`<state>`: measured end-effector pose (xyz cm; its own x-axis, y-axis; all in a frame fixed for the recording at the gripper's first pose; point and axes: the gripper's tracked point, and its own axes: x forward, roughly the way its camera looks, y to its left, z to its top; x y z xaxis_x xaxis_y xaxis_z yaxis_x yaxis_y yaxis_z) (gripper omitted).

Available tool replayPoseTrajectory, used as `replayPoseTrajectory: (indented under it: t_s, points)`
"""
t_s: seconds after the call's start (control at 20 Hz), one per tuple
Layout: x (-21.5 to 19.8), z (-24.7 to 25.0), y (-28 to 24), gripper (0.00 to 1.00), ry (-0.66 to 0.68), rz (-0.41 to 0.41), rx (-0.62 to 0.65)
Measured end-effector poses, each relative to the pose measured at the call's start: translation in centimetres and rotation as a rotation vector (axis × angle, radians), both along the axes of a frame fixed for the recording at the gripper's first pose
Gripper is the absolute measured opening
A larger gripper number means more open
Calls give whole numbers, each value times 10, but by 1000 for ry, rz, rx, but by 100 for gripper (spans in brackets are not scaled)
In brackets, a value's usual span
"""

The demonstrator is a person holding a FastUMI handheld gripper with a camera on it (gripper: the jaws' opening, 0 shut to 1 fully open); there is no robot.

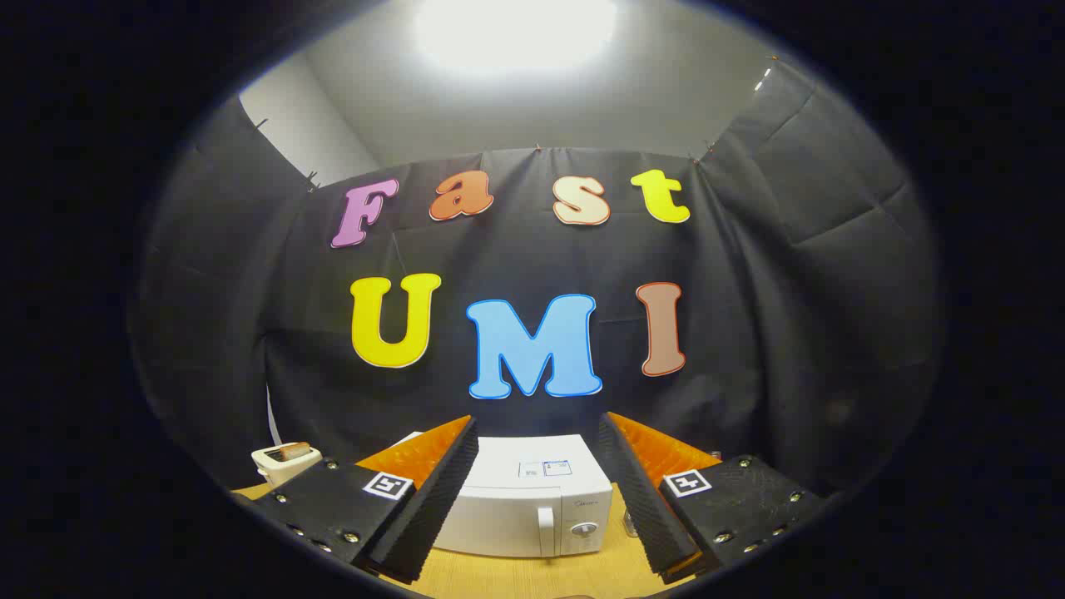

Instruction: Open the microwave, put the food inside, and close the microwave door.

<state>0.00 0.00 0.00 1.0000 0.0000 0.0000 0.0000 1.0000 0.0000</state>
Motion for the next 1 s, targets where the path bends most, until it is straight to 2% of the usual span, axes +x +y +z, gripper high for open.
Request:
replayPoseTrajectory:
  t_s: [0.3, 0.45, 0.65, 1.0]
  points:
    - [11, -26, 2, 94, 50, 57, 5]
    - [8, -31, 14, 94, 60, 116, -23]
    - [8, -30, 17, 94, 33, 99, -73]
    - [25, -47, 23, 94, 66, 102, -73]
